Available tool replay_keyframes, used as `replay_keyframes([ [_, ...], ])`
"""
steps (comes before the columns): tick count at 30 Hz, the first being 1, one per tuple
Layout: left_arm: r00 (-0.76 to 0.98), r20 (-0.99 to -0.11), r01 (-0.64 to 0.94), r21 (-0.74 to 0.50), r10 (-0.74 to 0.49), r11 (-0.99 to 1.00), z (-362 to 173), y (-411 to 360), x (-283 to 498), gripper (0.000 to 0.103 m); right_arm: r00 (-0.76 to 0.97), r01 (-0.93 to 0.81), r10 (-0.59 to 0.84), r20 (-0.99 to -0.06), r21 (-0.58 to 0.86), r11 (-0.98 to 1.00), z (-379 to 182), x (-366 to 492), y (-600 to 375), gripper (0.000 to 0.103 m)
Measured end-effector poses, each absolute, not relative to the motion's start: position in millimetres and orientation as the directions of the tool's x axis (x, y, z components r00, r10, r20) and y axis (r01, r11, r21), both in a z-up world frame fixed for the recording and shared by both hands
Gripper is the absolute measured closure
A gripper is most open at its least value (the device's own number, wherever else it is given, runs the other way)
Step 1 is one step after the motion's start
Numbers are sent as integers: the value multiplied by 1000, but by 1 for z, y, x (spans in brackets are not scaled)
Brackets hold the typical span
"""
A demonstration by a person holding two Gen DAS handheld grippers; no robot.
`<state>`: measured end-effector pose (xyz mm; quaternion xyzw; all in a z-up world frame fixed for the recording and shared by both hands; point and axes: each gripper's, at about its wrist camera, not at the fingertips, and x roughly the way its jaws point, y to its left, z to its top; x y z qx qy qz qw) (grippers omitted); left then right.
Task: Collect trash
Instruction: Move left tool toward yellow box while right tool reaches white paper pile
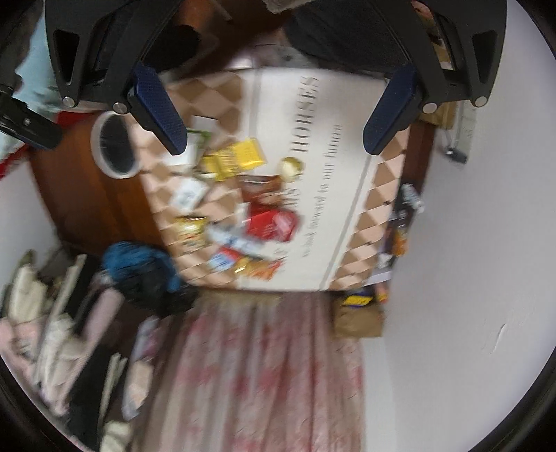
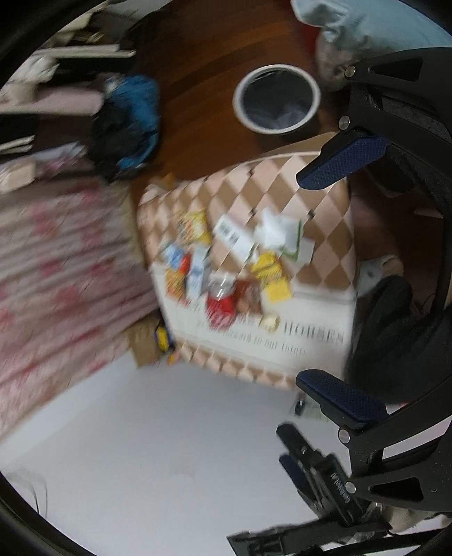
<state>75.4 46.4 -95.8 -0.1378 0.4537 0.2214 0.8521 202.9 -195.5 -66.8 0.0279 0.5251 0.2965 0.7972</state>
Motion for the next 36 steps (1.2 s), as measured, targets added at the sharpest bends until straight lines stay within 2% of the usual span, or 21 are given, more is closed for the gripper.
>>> replay_keyframes([
  [4,377,-890,-540,14,256,842,-162,64,98,0,171,-333,429,-887,358,873,-154,242,-184,0],
  [9,263,-935,-541,59,236,839,-233,81,125,0,86,-255,376,-923,344,904,-243,267,-162,0],
  [16,181,-956,-405,141,231,903,-287,85,154,0,-3,-230,273,-962,266,936,-324,294,-113,0],
  [20,189,-959,-256,159,211,953,-295,72,173,0,-7,-253,226,-974,221,942,-346,299,-94,2],
  [21,190,-961,-221,158,201,963,-296,69,178,0,4,-275,217,-976,207,939,-346,299,-90,7],
  [23,195,-965,-137,149,174,979,-297,59,189,0,30,-331,175,-984,155,931,-346,296,-83,26],
  [26,189,-972,5,144,140,990,-302,38,206,0,52,-369,163,-985,133,920,-342,294,-92,28],
  [32,123,-992,216,63,37,974,-324,4,240,0,12,-297,166,-986,155,942,-339,303,-143,28],
  [33,110,-994,229,50,26,972,-328,2,245,2,3,-281,171,-985,163,946,-340,304,-151,28],
  [34,85,-996,242,33,13,970,-335,-1,250,14,-2,-271,174,-985,168,948,-340,304,-156,28],
  [36,72,-997,234,-6,-23,972,-336,-1,257,20,-10,-261,180,-984,176,949,-342,305,-162,28],
])
